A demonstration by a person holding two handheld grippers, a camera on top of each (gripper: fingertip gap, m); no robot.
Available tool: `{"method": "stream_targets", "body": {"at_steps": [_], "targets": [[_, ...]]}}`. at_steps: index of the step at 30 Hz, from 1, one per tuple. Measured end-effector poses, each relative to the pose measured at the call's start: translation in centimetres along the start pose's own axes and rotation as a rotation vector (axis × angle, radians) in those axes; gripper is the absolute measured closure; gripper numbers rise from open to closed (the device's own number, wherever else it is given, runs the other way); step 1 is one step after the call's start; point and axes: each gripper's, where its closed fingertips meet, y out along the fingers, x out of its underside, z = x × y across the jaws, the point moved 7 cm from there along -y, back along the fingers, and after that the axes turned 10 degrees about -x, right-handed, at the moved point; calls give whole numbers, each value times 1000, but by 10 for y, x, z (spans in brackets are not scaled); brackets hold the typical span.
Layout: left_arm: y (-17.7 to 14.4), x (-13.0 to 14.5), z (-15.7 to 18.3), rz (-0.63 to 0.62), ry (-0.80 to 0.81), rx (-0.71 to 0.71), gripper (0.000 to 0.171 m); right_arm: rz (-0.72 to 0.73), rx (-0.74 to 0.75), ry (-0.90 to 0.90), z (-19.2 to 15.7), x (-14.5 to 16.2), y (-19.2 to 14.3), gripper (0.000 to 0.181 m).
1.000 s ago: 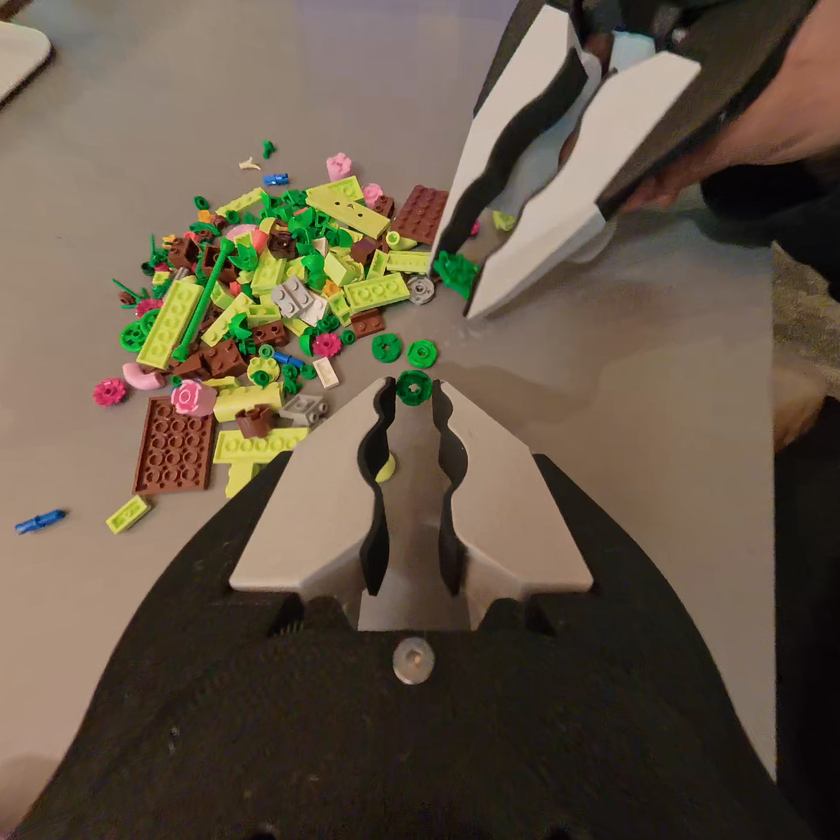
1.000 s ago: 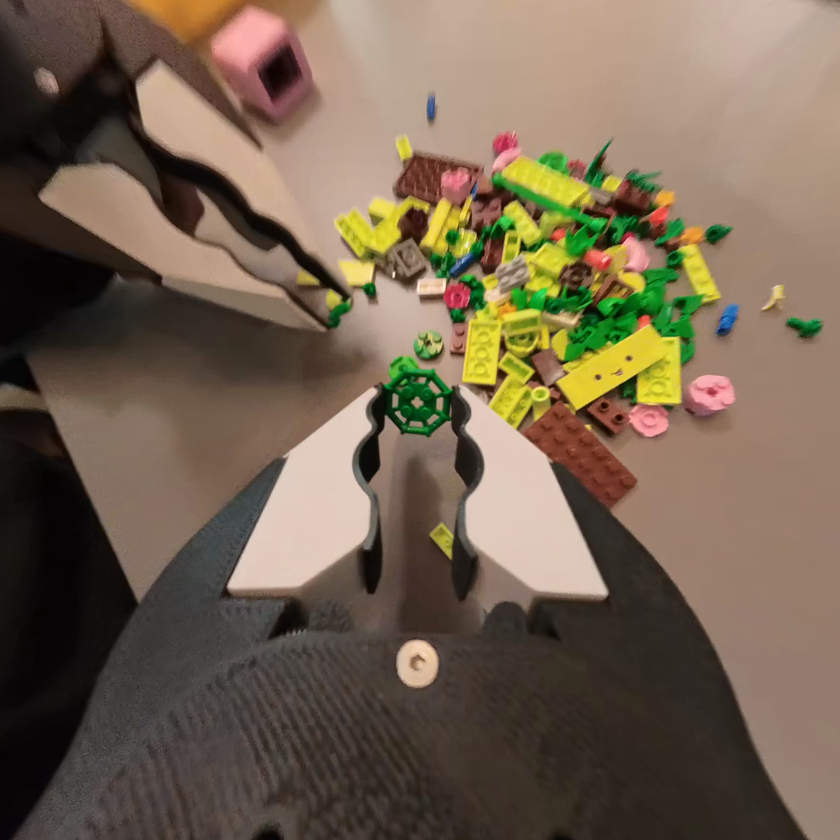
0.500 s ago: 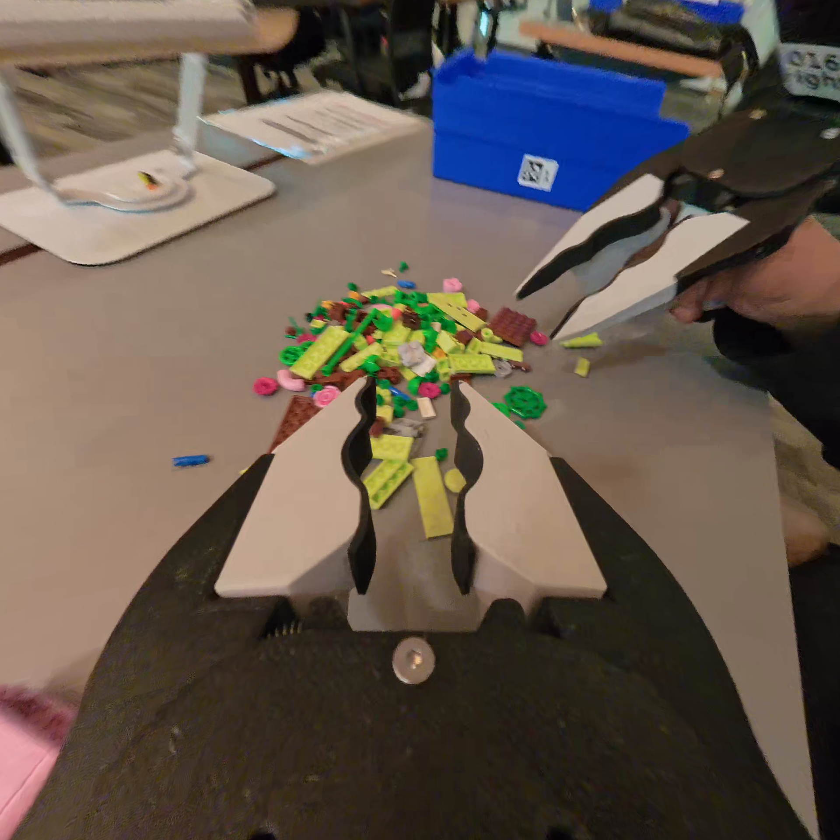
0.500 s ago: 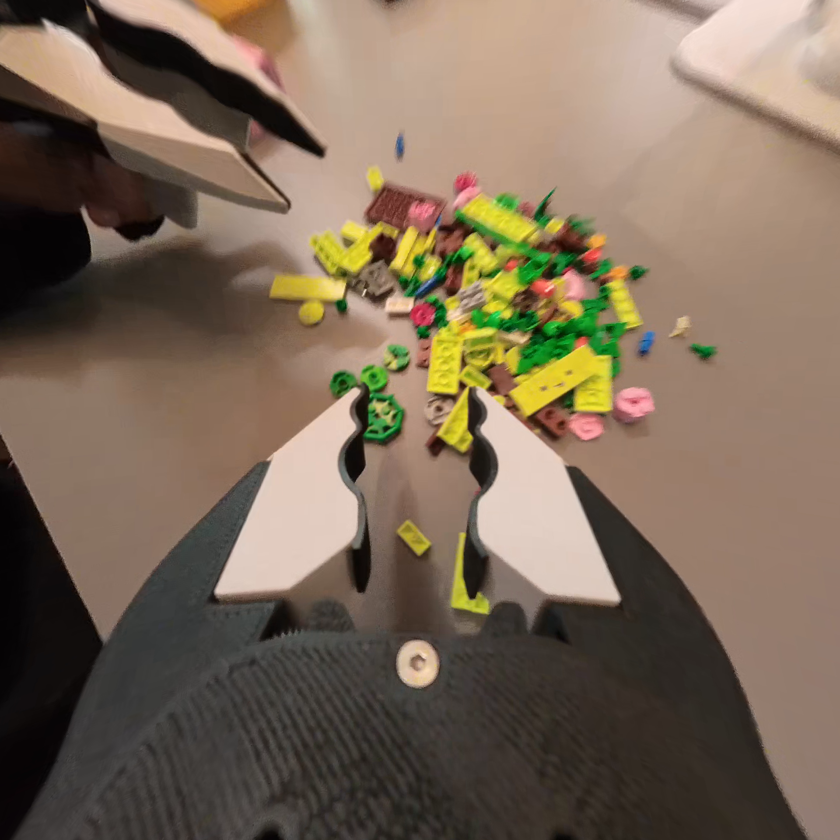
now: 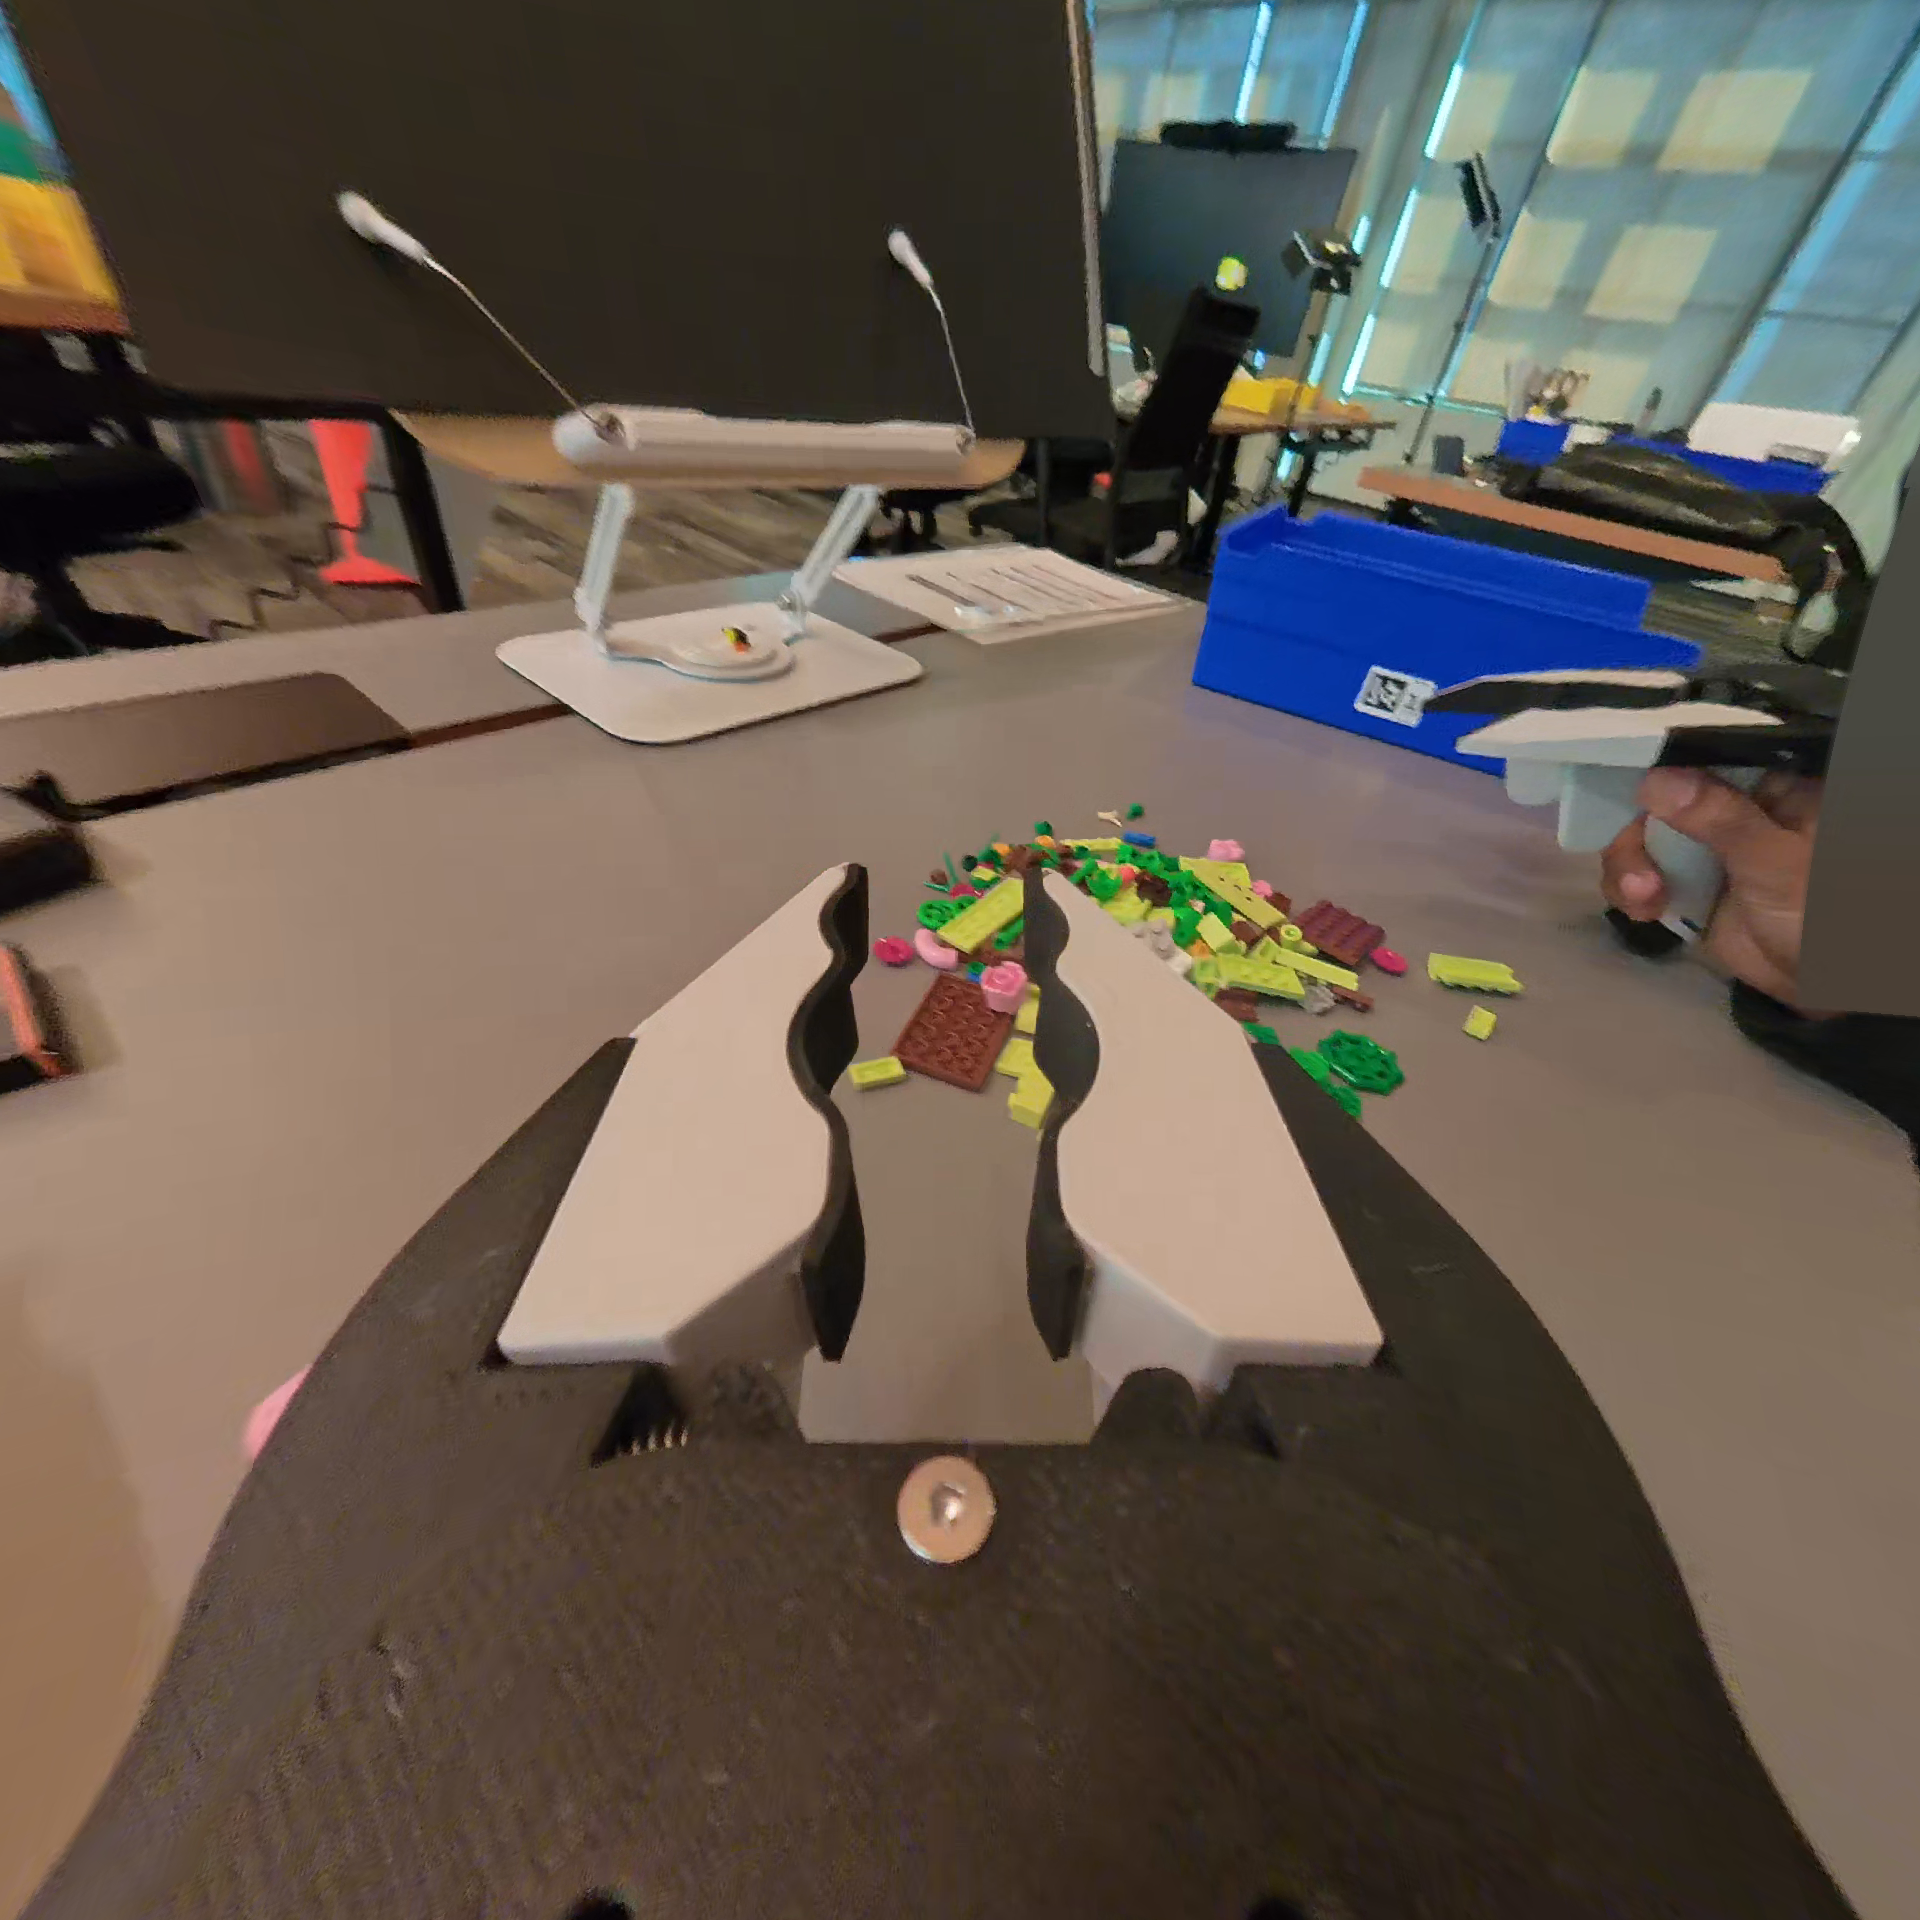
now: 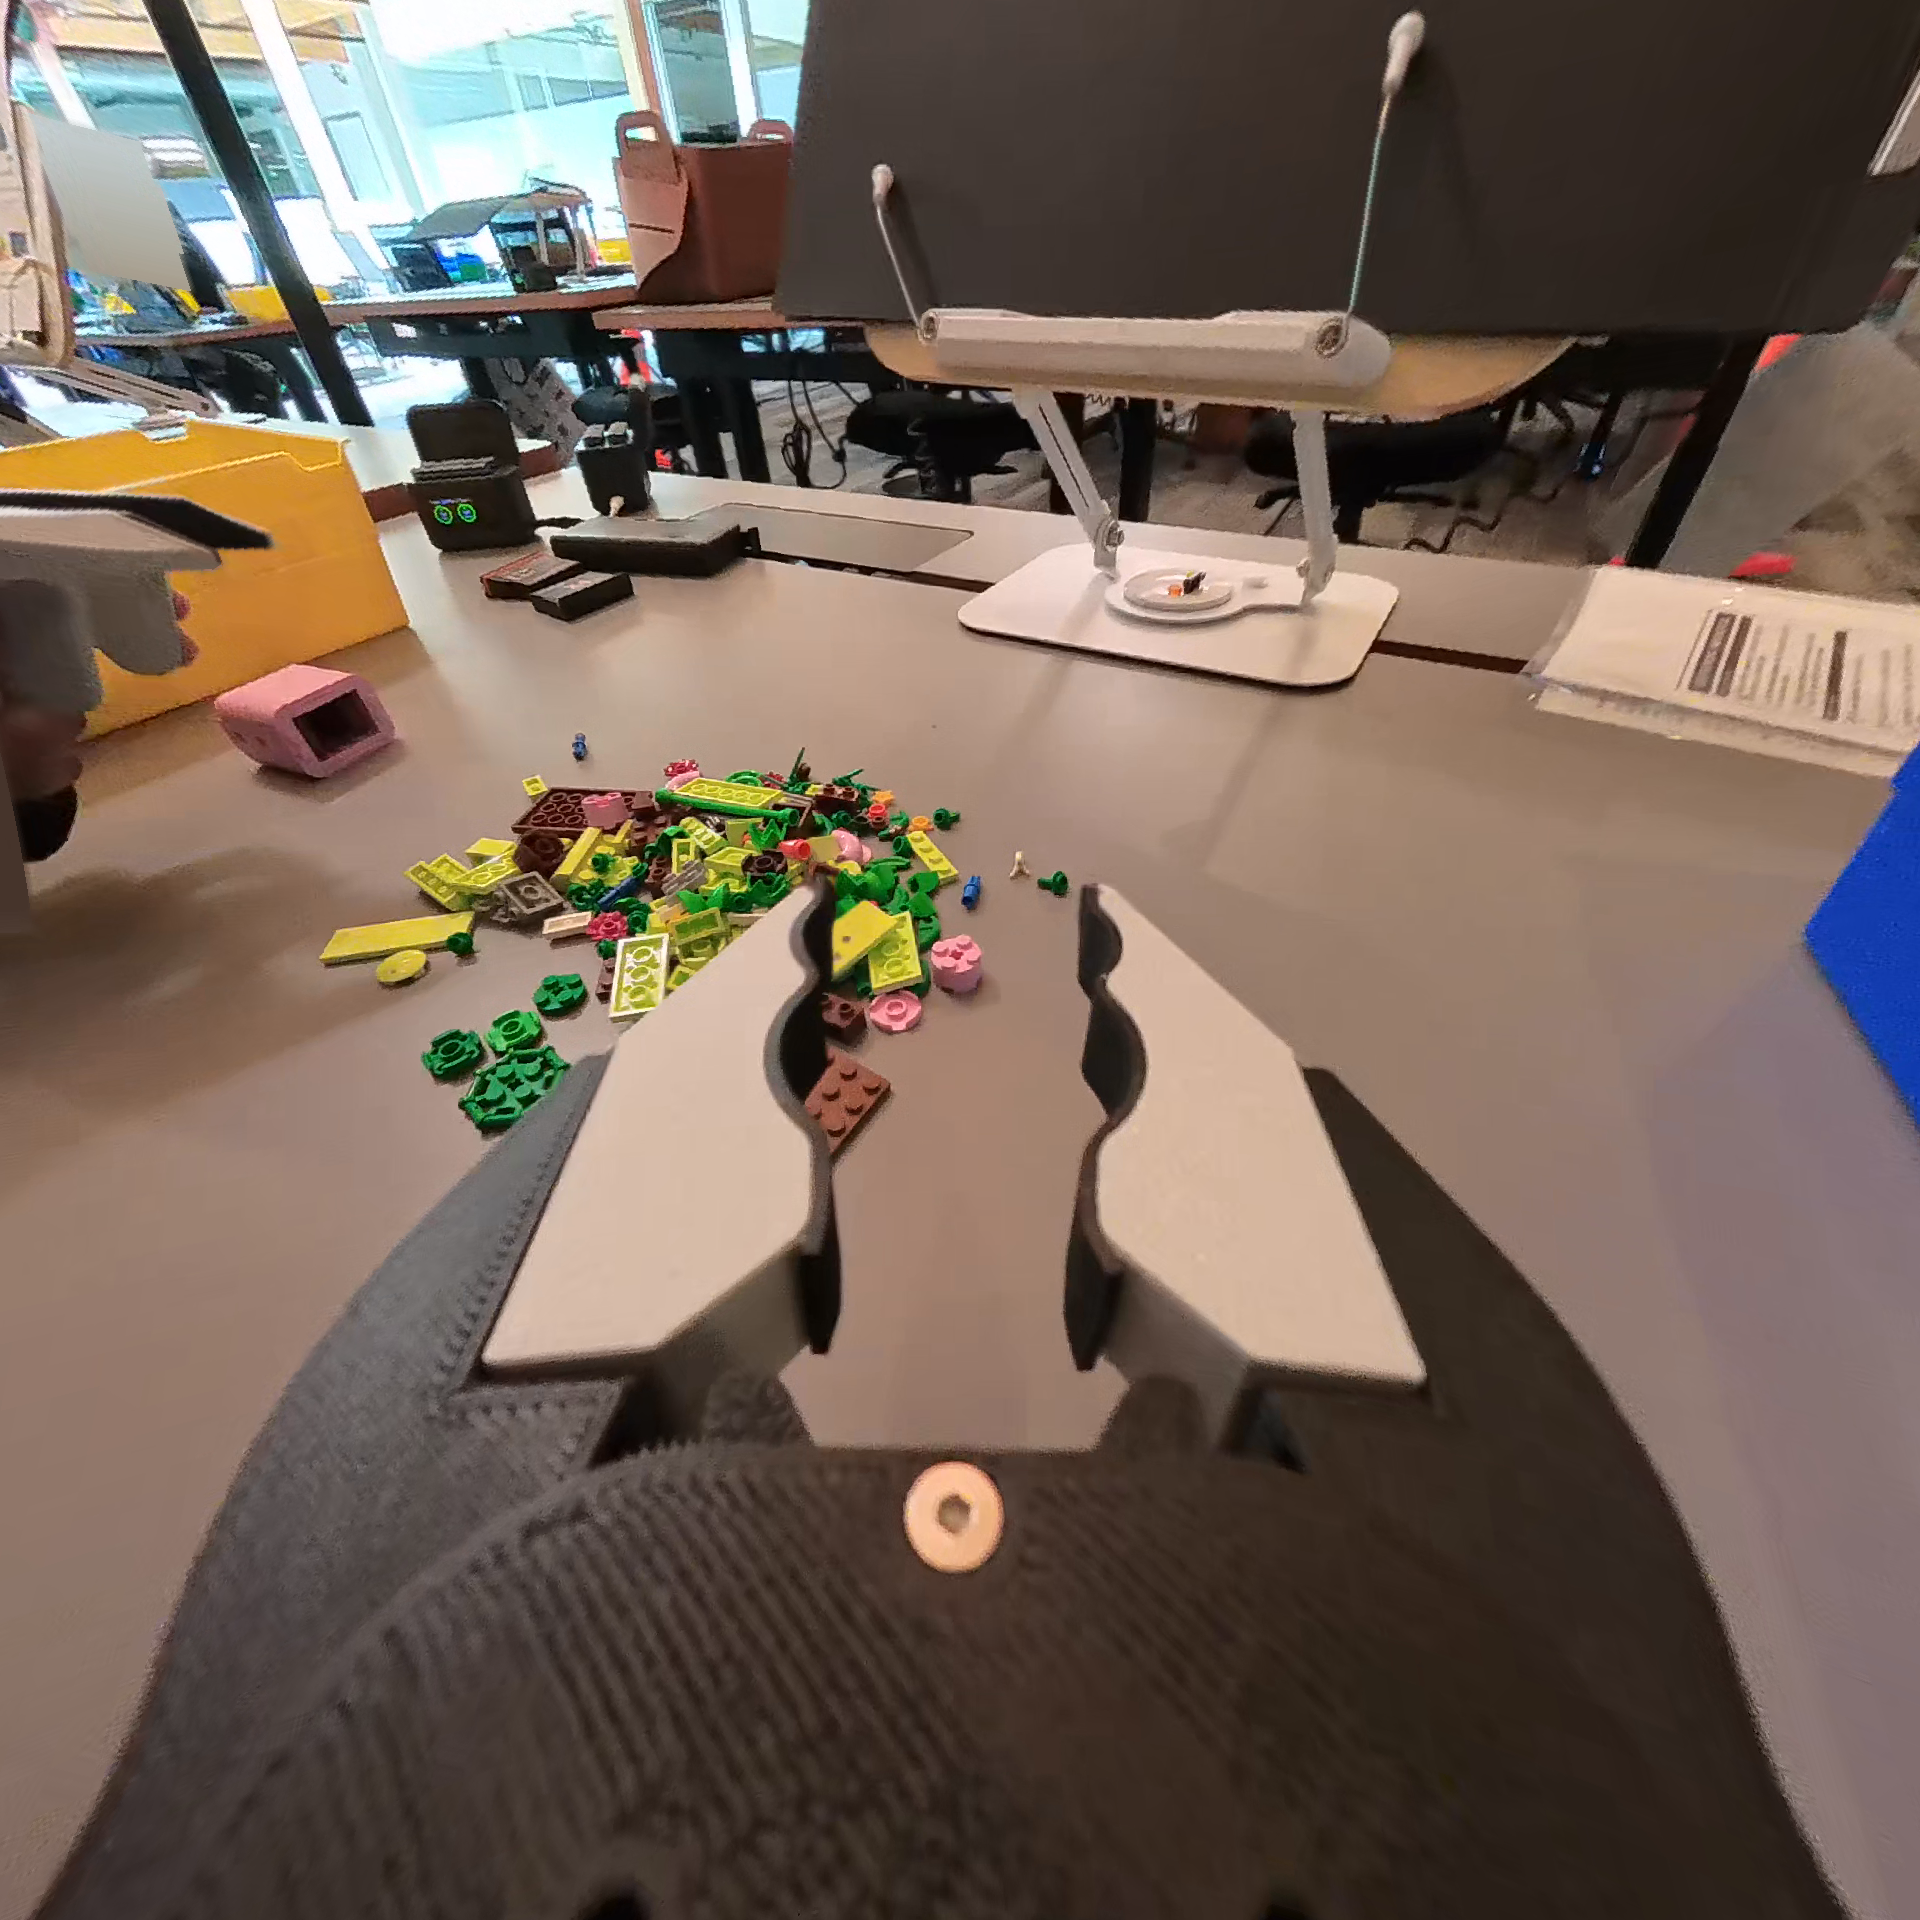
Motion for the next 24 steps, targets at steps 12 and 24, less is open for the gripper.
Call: {"method": "stream_targets", "body": {"at_steps": [12, 24], "targets": [[-41, -2, -79, 37, 107, -458, 135, -12, -12, 32, 3, 2, 1, 138], [-26, 16, -71, -105, 49, -293, 115, -31, -24, 41, 3, 3, 4, 141]]}}
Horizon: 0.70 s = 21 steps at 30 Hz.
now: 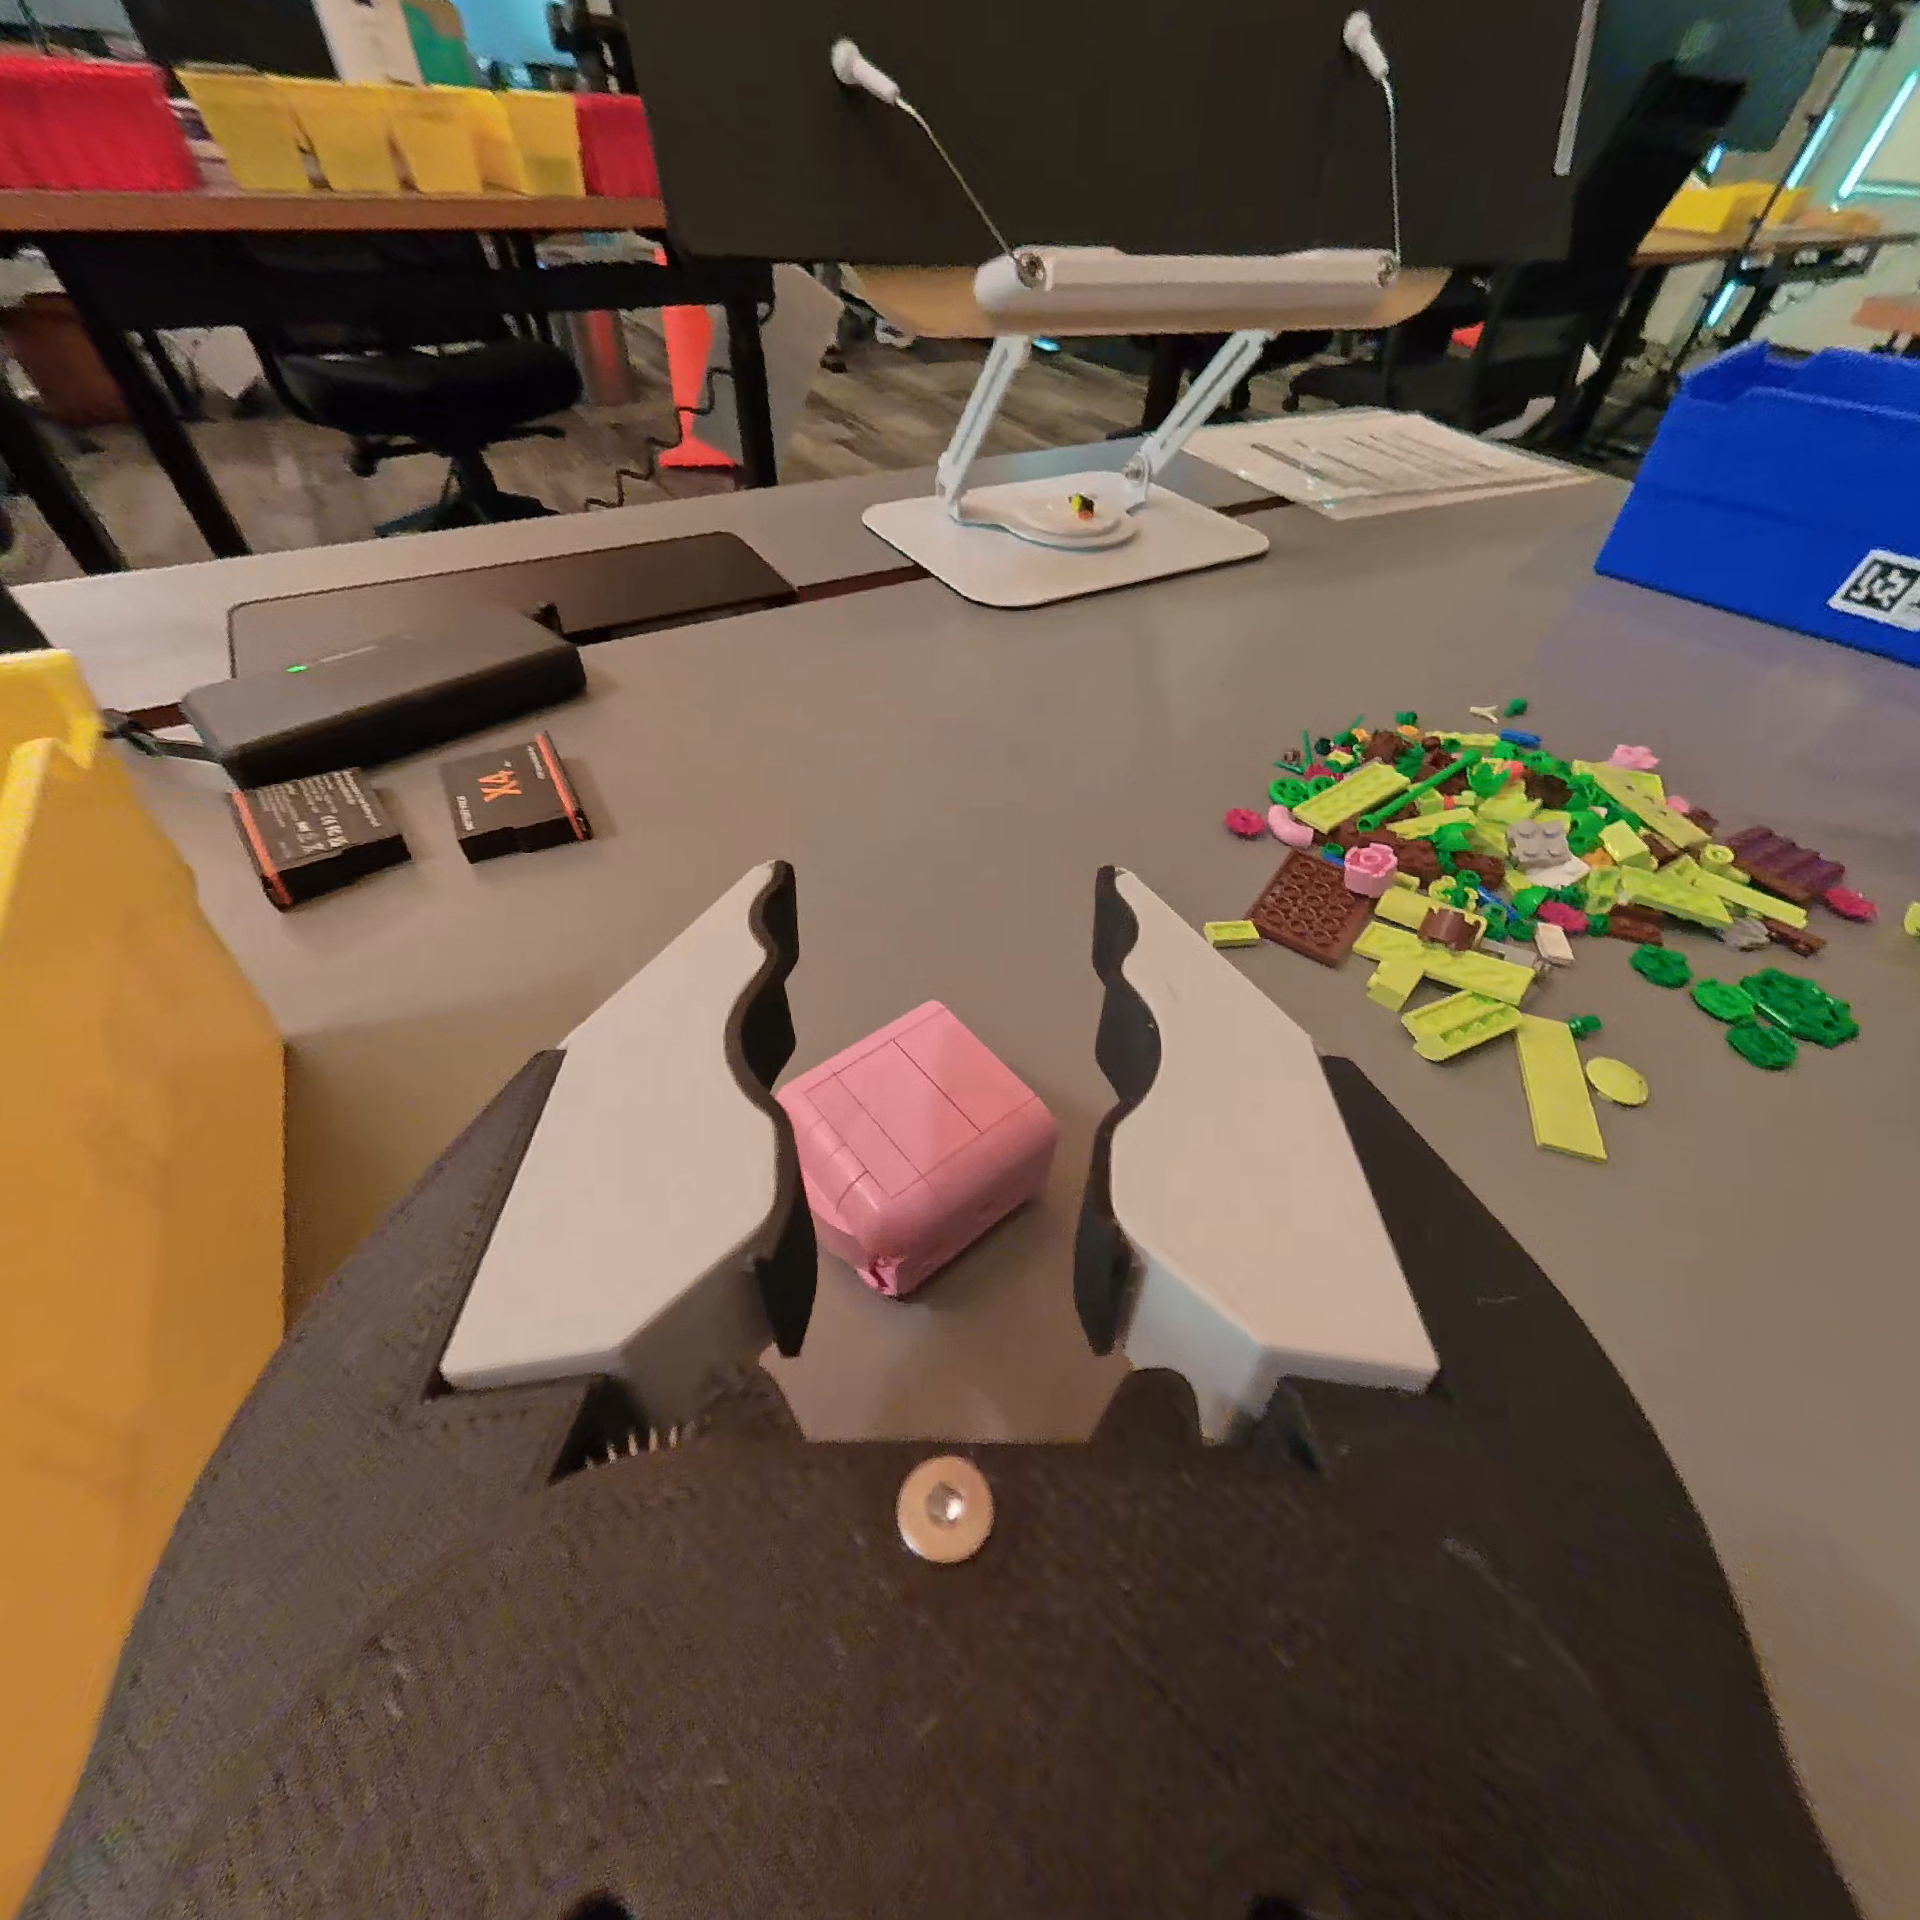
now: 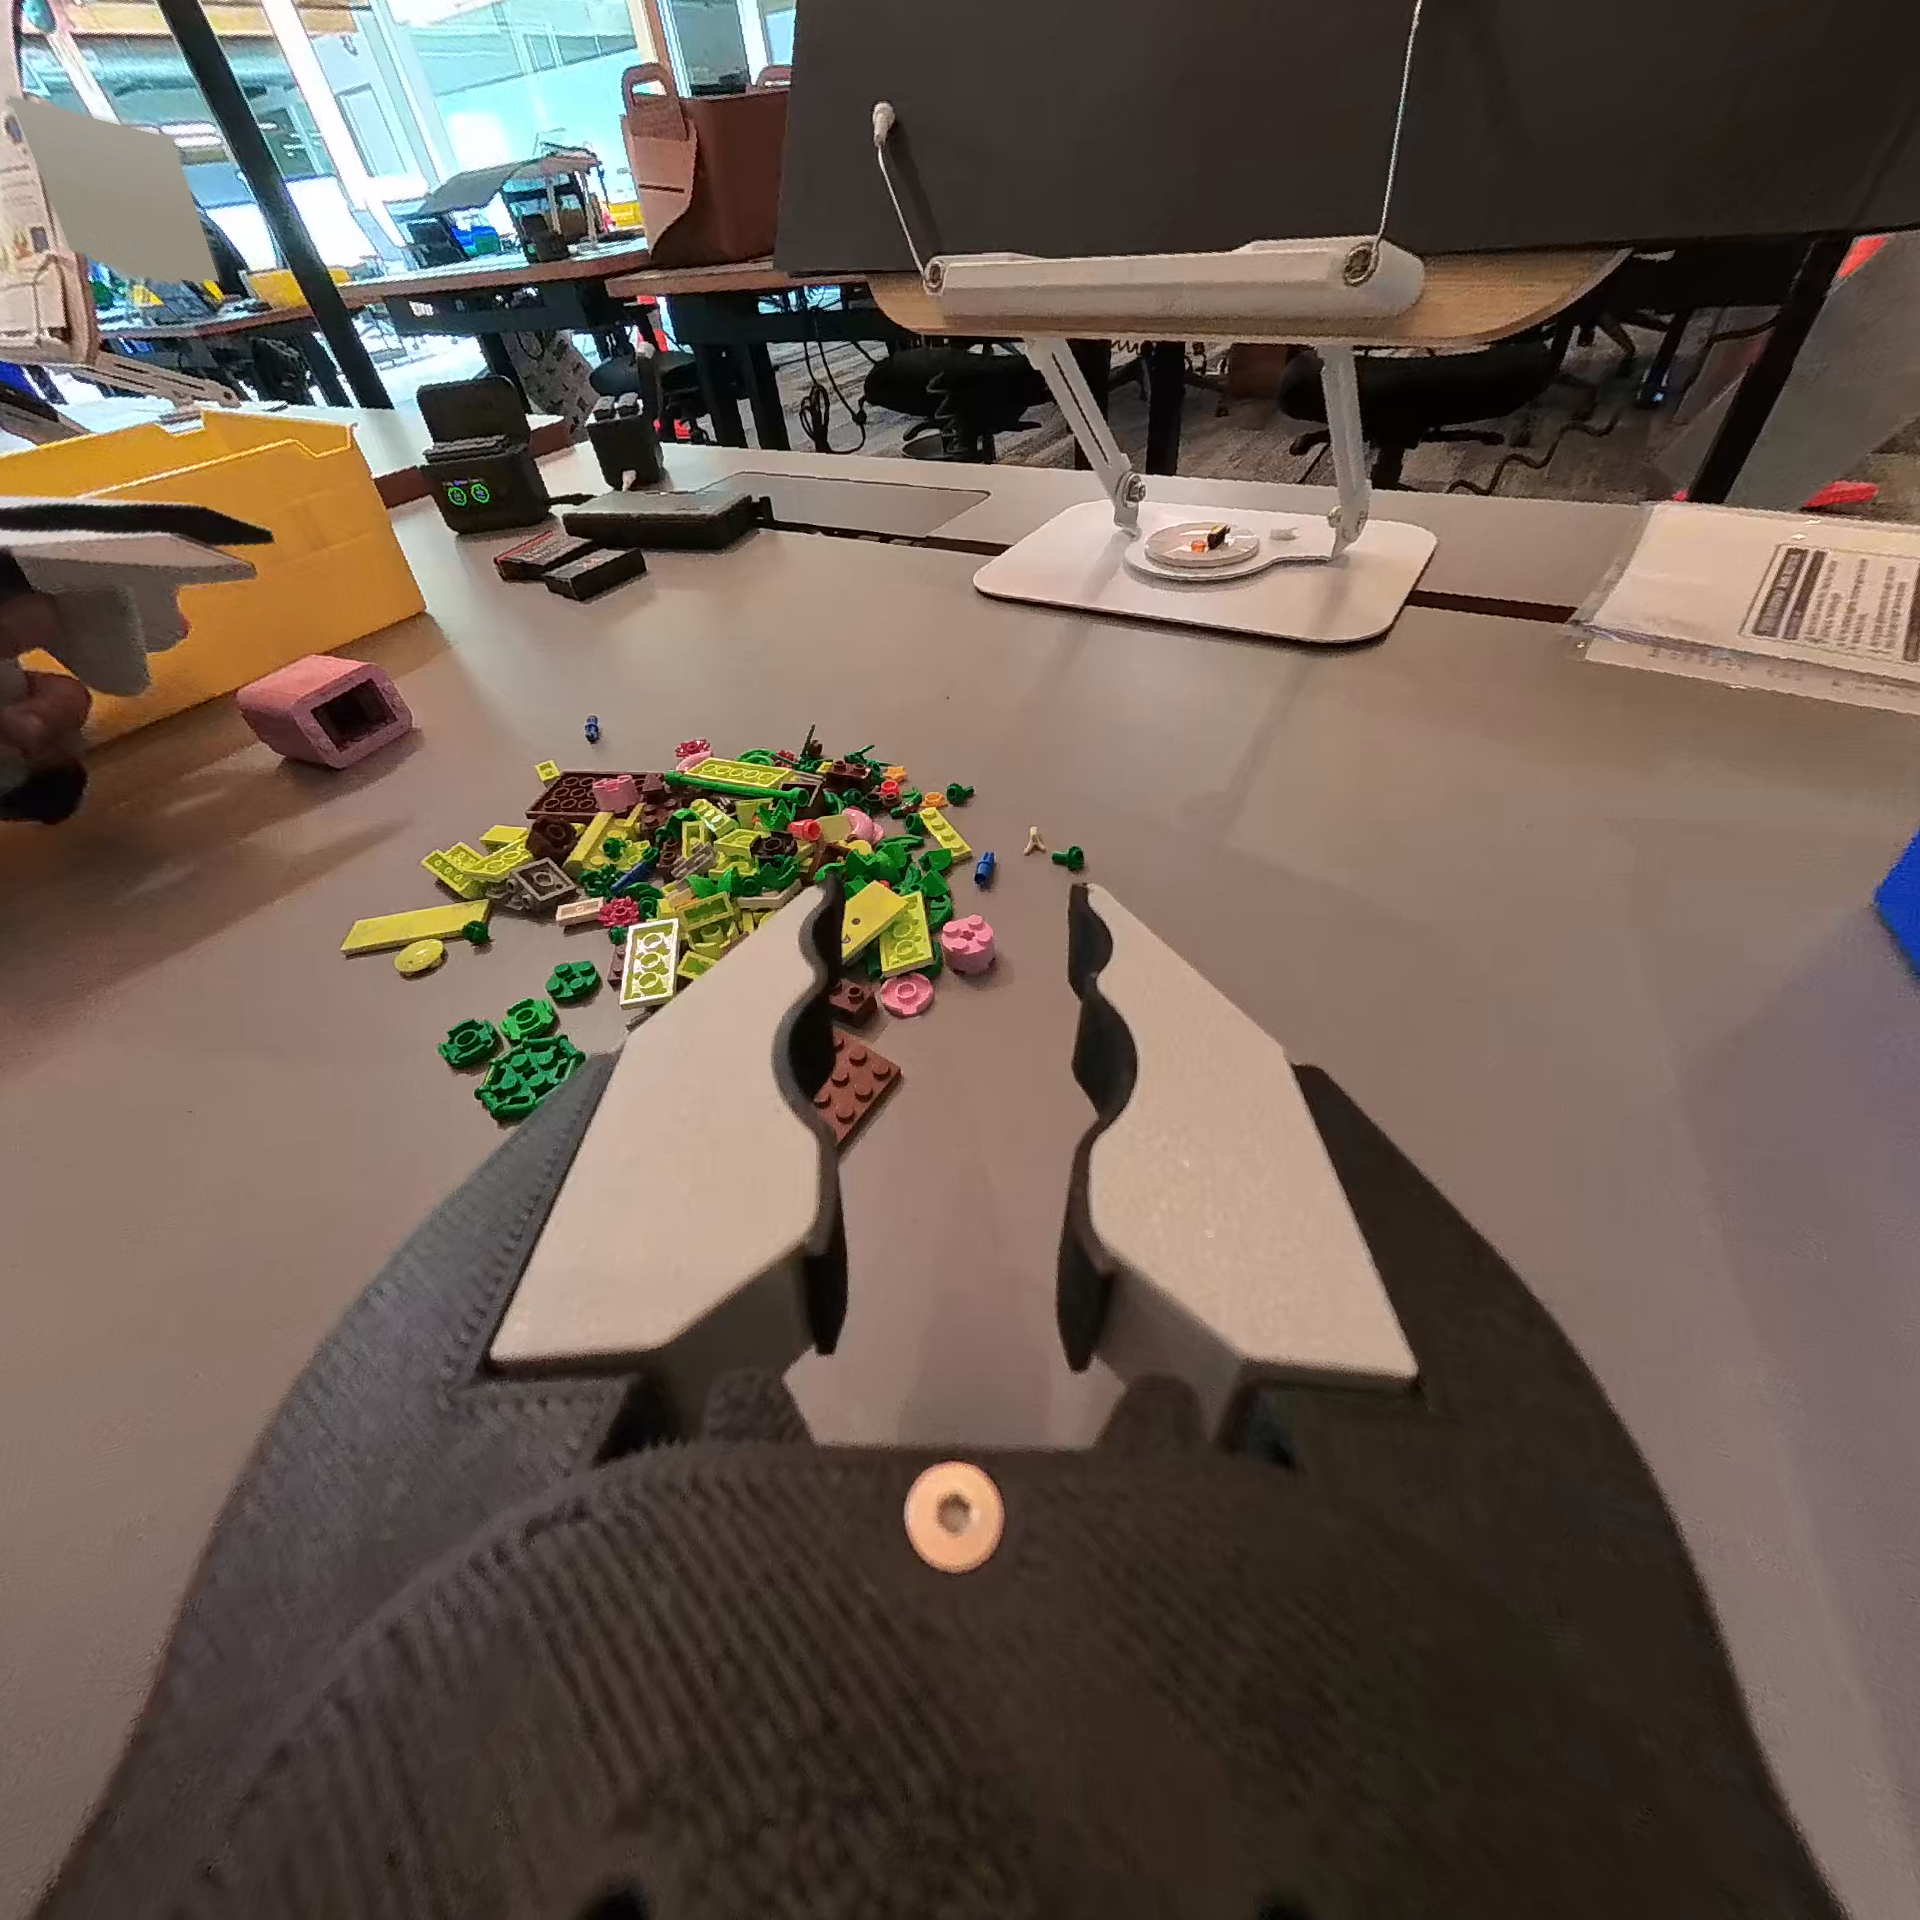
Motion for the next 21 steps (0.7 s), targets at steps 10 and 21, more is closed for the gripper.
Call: {"method": "stream_targets", "body": {"at_steps": [10, 21], "targets": [[11, 17, -1, -194, -40, 36, 83, -19, -4, -19, -2, 1, 2, 142], [17, 37, -8, -425, -45, -61, 106, -39, -5, -35, -4, 2, 4, 144]]}}
